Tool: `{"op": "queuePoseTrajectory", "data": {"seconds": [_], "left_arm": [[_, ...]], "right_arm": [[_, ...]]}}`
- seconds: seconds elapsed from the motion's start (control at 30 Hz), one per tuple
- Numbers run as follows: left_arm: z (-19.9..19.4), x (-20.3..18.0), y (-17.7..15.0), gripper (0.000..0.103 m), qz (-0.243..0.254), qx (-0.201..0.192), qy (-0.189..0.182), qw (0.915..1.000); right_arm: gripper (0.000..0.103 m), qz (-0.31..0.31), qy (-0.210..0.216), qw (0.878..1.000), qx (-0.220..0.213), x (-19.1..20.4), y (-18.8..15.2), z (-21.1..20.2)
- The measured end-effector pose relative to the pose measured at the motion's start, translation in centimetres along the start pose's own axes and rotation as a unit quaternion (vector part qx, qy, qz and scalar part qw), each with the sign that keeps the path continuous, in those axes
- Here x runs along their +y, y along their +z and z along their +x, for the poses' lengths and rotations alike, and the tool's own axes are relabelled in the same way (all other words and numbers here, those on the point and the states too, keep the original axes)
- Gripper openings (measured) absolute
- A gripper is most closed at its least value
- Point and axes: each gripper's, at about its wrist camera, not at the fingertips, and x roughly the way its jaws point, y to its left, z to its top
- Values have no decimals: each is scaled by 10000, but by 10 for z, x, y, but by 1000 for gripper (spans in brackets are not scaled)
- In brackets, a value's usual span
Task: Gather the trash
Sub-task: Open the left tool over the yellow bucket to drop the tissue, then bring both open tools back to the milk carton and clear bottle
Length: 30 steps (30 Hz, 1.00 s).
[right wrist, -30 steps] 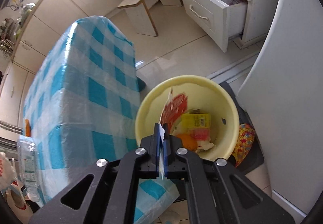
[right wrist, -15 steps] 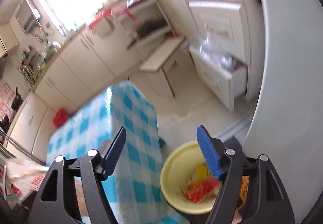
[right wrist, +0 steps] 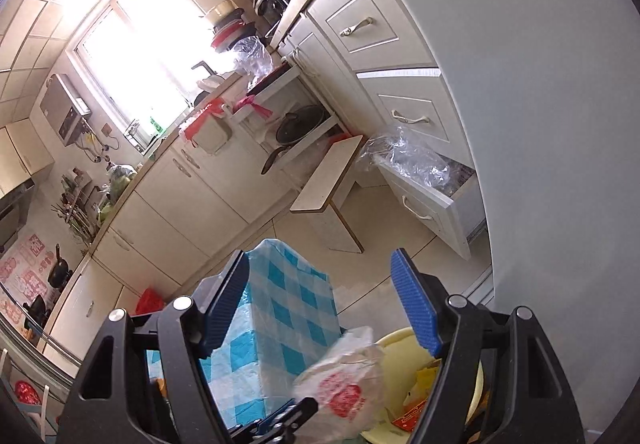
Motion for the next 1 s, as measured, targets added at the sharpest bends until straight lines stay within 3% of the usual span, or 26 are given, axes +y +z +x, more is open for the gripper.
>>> {"op": "queuePoseTrajectory", "data": {"seconds": [0.1, 0.27, 0.47, 0.63, 0.73, 0.83, 1.0], "left_arm": [[-3, 2, 2, 52, -19, -79, 21, 10000], [-32, 16, 3, 58, -60, -228, -7, 9997], [-119, 58, -9, 65, -26, -943, 260, 9952], [-201, 127, -22, 73, -61, -1650, 1273, 9780], [-229, 180, -29, 75, -282, -1665, 1757, 9698], [-243, 224, -39, 75, -592, -1582, 2015, 9648], [-258, 264, -68, 75, -981, -1579, 2089, 9601]], "right_arm": [[72, -2, 32, 10000, -30, 3, 0, -2], [74, -14, 37, 10000, -35, 9, -5, 0], [74, -192, 80, 9995, 239, 23, -15, 14], [74, -516, 217, 9947, 867, 44, -35, 38], [75, -680, 424, 9860, 1464, 59, -54, 54], [75, -983, 541, 9723, 2050, 84, -84, 62], [75, -1528, 1044, 9520, 2440, 139, -160, 48]]}}
